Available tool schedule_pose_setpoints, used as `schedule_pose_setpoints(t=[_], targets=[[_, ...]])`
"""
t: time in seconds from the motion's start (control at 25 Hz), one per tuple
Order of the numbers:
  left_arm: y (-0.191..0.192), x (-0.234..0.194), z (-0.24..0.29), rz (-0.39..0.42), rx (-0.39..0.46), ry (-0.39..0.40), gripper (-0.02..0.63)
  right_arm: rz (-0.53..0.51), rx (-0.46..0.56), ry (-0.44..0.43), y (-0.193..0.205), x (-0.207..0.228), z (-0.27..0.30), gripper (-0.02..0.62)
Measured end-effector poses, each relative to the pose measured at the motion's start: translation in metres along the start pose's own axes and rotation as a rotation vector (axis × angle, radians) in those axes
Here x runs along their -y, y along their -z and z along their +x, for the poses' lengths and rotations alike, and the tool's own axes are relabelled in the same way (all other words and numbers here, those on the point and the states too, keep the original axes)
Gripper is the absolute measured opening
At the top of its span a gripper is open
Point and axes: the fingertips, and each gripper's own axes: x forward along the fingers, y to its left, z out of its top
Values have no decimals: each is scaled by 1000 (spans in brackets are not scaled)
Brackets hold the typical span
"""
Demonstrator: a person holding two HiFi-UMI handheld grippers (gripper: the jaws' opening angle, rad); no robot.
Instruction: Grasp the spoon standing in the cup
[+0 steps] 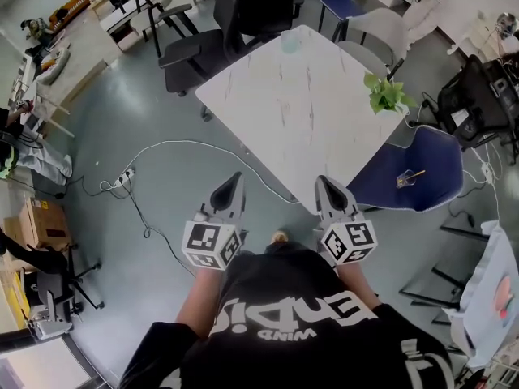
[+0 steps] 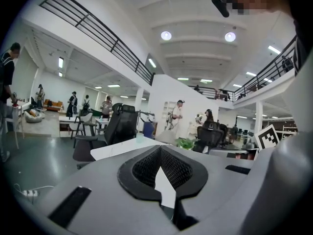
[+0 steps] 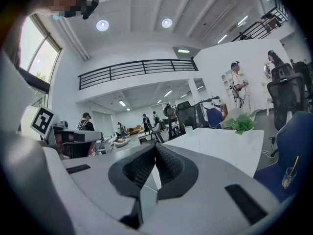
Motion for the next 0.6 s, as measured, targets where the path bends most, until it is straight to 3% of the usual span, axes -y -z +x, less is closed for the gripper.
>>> schedule_pose_setpoints(t=[0.6], targets=[[-7, -16, 46, 8, -6, -48, 14, 23, -32, -53, 6, 30, 52, 12]])
